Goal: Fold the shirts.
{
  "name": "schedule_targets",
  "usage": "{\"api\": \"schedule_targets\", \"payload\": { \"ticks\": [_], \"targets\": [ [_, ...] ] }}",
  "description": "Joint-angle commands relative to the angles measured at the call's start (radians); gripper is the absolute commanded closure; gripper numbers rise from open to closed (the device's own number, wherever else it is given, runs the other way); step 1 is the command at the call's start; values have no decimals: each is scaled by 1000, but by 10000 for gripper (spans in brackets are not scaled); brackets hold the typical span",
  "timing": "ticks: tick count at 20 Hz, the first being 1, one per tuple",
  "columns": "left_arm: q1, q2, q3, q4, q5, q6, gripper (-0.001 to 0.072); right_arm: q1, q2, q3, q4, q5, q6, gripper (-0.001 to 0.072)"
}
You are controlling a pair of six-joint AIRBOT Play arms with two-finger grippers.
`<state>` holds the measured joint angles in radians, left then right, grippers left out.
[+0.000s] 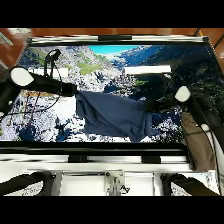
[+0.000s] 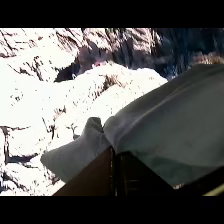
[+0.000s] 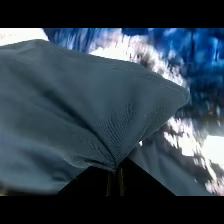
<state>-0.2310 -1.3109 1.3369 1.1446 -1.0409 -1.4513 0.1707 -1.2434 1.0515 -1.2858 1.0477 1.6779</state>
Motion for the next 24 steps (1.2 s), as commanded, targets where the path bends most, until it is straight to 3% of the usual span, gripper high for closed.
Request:
{"api": "schedule_targets", "payload": {
  "ticks": [1, 2, 3, 4, 7, 8, 9, 10, 11, 13, 15, 19, 24],
  "targets": [
    [48, -111, 14, -76, 143, -2, 663, 1, -135, -17, 93, -266, 116, 650],
    [53, -128, 14, -109, 136, -1, 576, 1, -148, -17, 143, -297, 116, 609],
    [56, -138, 15, -129, 114, -1, 290, -3, -150, -17, 178, -313, 113, 410],
    [60, -139, 17, -129, 79, -1, 57, -16, -143, -7, 210, -299, 82, 182],
    [132, -137, 61, -58, -216, -1, 43, -91, -80, 74, 146, -68, -82, 169],
    [168, -136, 72, -23, -323, -1, 100, -130, -45, 98, 68, 35, -100, 169],
    [211, -133, 70, 12, -414, 0, 242, -174, -5, 107, -18, 121, -108, 169],
    [250, -129, 59, 31, -478, 0, 302, -219, 32, 106, -92, 192, -108, 169],
    [287, -121, 32, 31, -516, 0, 307, -268, 62, 105, -151, 261, -111, 169],
    [318, -90, -69, 24, -497, 16, 302, -360, 106, 85, -159, 327, -140, 169],
    [310, -75, -200, -73, -463, 63, 95, -418, 131, 50, -135, 337, -142, 169],
    [224, -82, -394, -178, -255, 104, 97, -435, 133, 1, -29, 301, -142, 169],
    [114, -147, -424, -248, -125, 105, 100, -435, 133, -4, 31, 275, -146, 169]
  ]
}}
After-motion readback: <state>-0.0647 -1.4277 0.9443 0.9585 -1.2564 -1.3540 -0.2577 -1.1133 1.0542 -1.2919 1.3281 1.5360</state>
